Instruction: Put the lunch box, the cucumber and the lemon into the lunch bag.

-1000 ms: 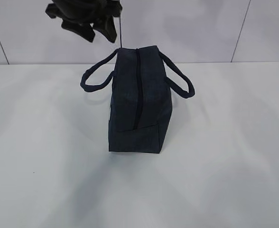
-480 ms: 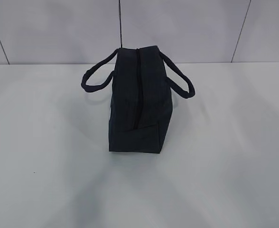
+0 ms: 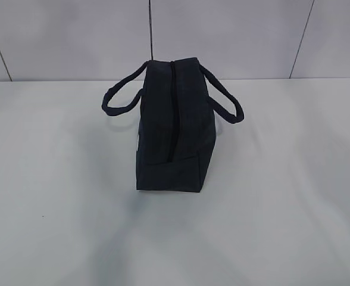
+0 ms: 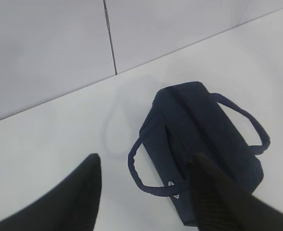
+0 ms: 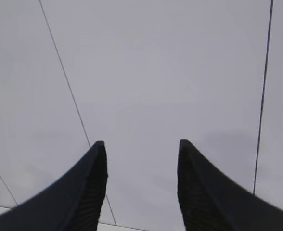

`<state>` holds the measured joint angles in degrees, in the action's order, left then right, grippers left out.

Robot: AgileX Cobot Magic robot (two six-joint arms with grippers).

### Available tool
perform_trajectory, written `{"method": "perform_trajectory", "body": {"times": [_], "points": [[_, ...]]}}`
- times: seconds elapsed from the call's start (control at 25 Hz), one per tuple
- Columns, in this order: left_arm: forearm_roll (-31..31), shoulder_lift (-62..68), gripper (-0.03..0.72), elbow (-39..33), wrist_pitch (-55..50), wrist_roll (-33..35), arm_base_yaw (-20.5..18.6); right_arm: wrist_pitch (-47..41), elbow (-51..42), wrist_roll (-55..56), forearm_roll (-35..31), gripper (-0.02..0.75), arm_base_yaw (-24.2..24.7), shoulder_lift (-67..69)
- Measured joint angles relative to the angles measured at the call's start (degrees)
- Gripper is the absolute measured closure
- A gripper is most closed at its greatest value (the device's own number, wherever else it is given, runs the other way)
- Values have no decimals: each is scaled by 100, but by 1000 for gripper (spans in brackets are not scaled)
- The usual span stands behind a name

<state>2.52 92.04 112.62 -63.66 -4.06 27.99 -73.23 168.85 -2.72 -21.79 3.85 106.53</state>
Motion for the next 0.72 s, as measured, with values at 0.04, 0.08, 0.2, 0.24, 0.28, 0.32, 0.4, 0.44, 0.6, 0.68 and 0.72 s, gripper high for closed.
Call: {"method": "perform_trajectory", "body": {"times": [0.04, 0.08, 0.2, 0.24, 0.28, 0.32, 0.4, 0.44, 0.6, 0.68, 0.72], "points": [[0, -78, 265, 0, 0, 0, 41, 0, 0, 9, -71, 372, 0, -75], [0, -176, 265, 0, -8, 0, 97, 0, 0, 9, -123, 372, 0, -139], [0, -487, 265, 0, -45, 0, 264, 0, 0, 9, -202, 372, 0, -372], [11, -617, 265, -14, -57, 0, 316, -2, 0, 9, -202, 372, 0, -455], [32, -766, 265, -72, -71, 0, 354, -2, 0, 9, -202, 372, 0, -563], [48, -902, 265, -133, -93, 0, 365, -2, 0, 12, -202, 372, 0, -682], [146, -1248, 265, -336, -160, 0, 389, -13, 0, 22, -202, 372, 0, -949], [188, -1434, 265, -469, -187, 0, 389, -13, -77, 32, -206, 372, 0, -1128], [282, -2179, 265, -1043, -242, 0, 389, -13, -614, 32, -229, 373, 0, -1910], [257, -2546, 265, -1346, -242, 0, 389, -13, -1006, 32, -242, 373, 0, -2291], [243, -2708, 265, -1466, -242, 0, 389, -13, -1249, 32, -242, 373, 0, -2501]]}}
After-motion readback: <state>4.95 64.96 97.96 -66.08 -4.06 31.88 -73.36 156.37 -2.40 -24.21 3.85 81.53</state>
